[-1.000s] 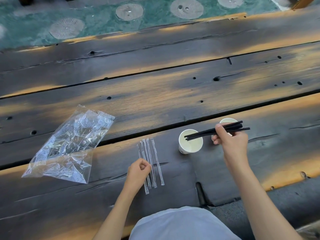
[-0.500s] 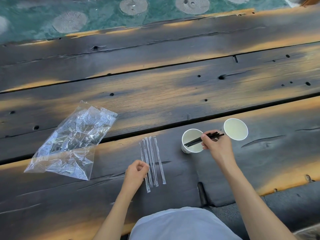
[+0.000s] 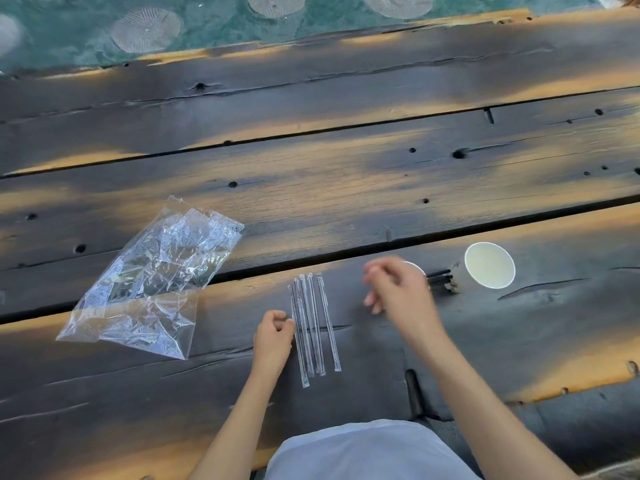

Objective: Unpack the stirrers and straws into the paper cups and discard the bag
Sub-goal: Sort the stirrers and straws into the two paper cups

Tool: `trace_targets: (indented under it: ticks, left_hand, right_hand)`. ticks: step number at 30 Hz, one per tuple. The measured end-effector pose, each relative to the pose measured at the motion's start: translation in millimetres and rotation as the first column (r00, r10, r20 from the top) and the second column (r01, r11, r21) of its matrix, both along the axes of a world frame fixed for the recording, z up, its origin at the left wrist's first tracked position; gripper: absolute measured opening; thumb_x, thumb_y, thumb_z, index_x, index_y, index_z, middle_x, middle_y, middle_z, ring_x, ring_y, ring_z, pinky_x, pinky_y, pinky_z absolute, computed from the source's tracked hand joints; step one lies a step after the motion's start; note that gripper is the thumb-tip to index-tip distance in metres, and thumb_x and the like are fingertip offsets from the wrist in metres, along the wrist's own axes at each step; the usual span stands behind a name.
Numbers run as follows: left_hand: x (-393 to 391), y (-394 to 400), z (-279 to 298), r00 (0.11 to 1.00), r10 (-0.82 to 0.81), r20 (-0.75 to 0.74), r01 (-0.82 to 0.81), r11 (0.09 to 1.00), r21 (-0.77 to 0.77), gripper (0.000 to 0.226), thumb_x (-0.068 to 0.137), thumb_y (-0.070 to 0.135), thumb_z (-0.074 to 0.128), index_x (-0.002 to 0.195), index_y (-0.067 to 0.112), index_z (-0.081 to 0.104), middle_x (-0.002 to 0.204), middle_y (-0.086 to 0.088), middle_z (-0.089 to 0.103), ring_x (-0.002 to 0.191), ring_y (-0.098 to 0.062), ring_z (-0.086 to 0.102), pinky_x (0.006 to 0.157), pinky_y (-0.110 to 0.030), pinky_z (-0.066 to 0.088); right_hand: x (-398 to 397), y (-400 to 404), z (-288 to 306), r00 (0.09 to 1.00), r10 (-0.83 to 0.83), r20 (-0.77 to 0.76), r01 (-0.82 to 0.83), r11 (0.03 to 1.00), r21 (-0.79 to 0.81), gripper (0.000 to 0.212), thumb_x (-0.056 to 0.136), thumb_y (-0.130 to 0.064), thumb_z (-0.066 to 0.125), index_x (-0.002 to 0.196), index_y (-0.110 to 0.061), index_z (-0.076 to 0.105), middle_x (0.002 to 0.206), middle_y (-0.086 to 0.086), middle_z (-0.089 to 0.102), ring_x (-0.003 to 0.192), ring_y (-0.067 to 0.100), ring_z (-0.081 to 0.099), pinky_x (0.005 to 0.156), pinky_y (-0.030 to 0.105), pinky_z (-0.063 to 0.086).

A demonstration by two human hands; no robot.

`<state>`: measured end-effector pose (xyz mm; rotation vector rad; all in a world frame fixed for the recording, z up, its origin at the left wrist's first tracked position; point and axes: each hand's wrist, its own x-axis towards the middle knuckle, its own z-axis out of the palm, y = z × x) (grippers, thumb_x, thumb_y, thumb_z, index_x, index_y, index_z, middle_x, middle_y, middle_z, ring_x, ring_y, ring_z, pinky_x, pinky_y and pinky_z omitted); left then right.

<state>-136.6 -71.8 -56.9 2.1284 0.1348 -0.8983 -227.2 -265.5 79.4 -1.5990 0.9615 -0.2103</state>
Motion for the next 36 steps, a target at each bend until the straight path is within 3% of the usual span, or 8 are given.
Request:
trace_targets:
  ticks: [2, 4, 6, 9, 17, 23, 32, 36]
  left_hand:
    - [2.1, -3.0, -5.6, 1.000, -0.026, -0.017, 0.026, 0.999, 0.035, 0.029, 0.095, 0.022, 0.056, 0.123, 0.016, 0.055, 0.098, 0.002, 0.065, 0.096, -0.022, 0.065, 0.090, -0.048, 0.055]
    - [2.5, -7.4, -6.2, 0.999, -0.036, -0.033, 0.038, 0.998, 0.059, 0.037, 0.095, 0.022, 0.056, 0.130, 0.016, 0.051, 0.095, 0.003, 0.064, 0.096, -0.020, 0.064, 0.091, -0.048, 0.055]
    - [1.9, -11.9, -5.6, 0.999, -0.033, -0.026, 0.035, 0.997, 0.066, 0.041, 0.094, 0.020, 0.055, 0.134, 0.015, 0.048, 0.092, 0.003, 0.065, 0.094, -0.019, 0.064, 0.090, -0.048, 0.055]
    - [3.5, -19.4, -4.7, 0.999, -0.014, -0.033, 0.016, 0.997, 0.070, 0.042, 0.094, 0.018, 0.054, 0.136, 0.014, 0.049, 0.091, 0.002, 0.066, 0.092, -0.018, 0.064, 0.089, -0.047, 0.056]
    - [1.6, -34.9, -10.4, 0.995, -0.015, -0.099, 0.016, 1.000, 0.004, 0.035, 0.096, 0.009, 0.047, 0.125, 0.021, 0.062, 0.092, -0.003, 0.072, 0.088, -0.024, 0.070, 0.085, -0.047, 0.058]
    - [-6.0, -33.1, -12.0, 0.997, -0.068, 0.031, 0.068, 0.998, 0.010, 0.024, 0.096, 0.008, 0.052, 0.095, 0.017, 0.074, 0.087, -0.003, 0.074, 0.084, -0.022, 0.069, 0.078, -0.041, 0.059]
    - [-12.7, -20.4, 13.4, 0.969, 0.178, -0.172, -0.216, 0.948, -0.236, 0.009, 0.095, 0.006, 0.061, 0.094, 0.007, 0.070, 0.091, -0.012, 0.076, 0.088, -0.026, 0.074, 0.081, -0.036, 0.061]
    - [-18.8, -15.2, 28.8, 0.979, 0.098, -0.180, -0.155, 0.930, -0.334, 0.007, 0.094, 0.010, 0.064, 0.091, 0.005, 0.068, 0.087, -0.012, 0.077, 0.085, -0.025, 0.074, 0.081, -0.039, 0.061]
  right_hand:
    - [13.8, 20.9, -40.3, 0.949, 0.234, -0.214, -0.218, 0.971, 0.095, 0.017, 0.095, -0.008, 0.049, 0.095, -0.013, 0.064, 0.080, 0.011, 0.067, 0.054, 0.015, 0.064, 0.052, 0.031, 0.055]
    - [24.0, 34.5, -72.7, 0.816, 0.381, -0.435, -0.376, 0.921, 0.101, 0.023, 0.093, -0.012, 0.046, 0.105, -0.013, 0.066, 0.099, 0.014, 0.071, 0.082, 0.028, 0.071, 0.075, 0.042, 0.059]
    - [32.1, 40.5, -91.3, 0.737, 0.402, -0.543, -0.429, 0.899, 0.084, 0.030, 0.092, -0.010, 0.043, 0.112, -0.007, 0.065, 0.113, 0.018, 0.068, 0.104, 0.036, 0.064, 0.088, 0.041, 0.053]
    - [44.6, 43.7, -105.3, 0.726, 0.368, -0.580, -0.410, 0.910, 0.064, 0.032, 0.093, -0.008, 0.042, 0.116, -0.005, 0.065, 0.120, 0.020, 0.067, 0.113, 0.038, 0.059, 0.088, 0.035, 0.047]
    - [53.8, 61.8, -130.6, 0.779, 0.332, -0.532, -0.292, 0.943, 0.161, 0.030, 0.085, -0.010, 0.044, 0.098, -0.012, 0.072, 0.098, 0.014, 0.072, 0.094, 0.034, 0.065, 0.082, 0.035, 0.053]
    - [45.0, 70.6, -146.4, 0.859, 0.269, -0.436, -0.176, 0.954, 0.242, 0.017, 0.090, -0.018, 0.061, 0.086, -0.010, 0.076, 0.083, 0.009, 0.075, 0.081, 0.023, 0.072, 0.078, 0.040, 0.061]
    - [26.2, 61.1, -126.2, 0.952, 0.167, -0.256, -0.034, 0.890, 0.454, 0.012, 0.089, 0.000, 0.065, 0.098, 0.006, 0.071, 0.080, 0.015, 0.069, 0.061, 0.016, 0.061, 0.059, 0.022, 0.054]
    - [11.8, 55.6, -104.8, 0.982, 0.110, -0.156, -0.006, 0.835, 0.550, 0.018, 0.086, 0.004, 0.068, 0.102, 0.012, 0.064, 0.084, 0.020, 0.063, 0.062, 0.019, 0.064, 0.065, 0.025, 0.057]
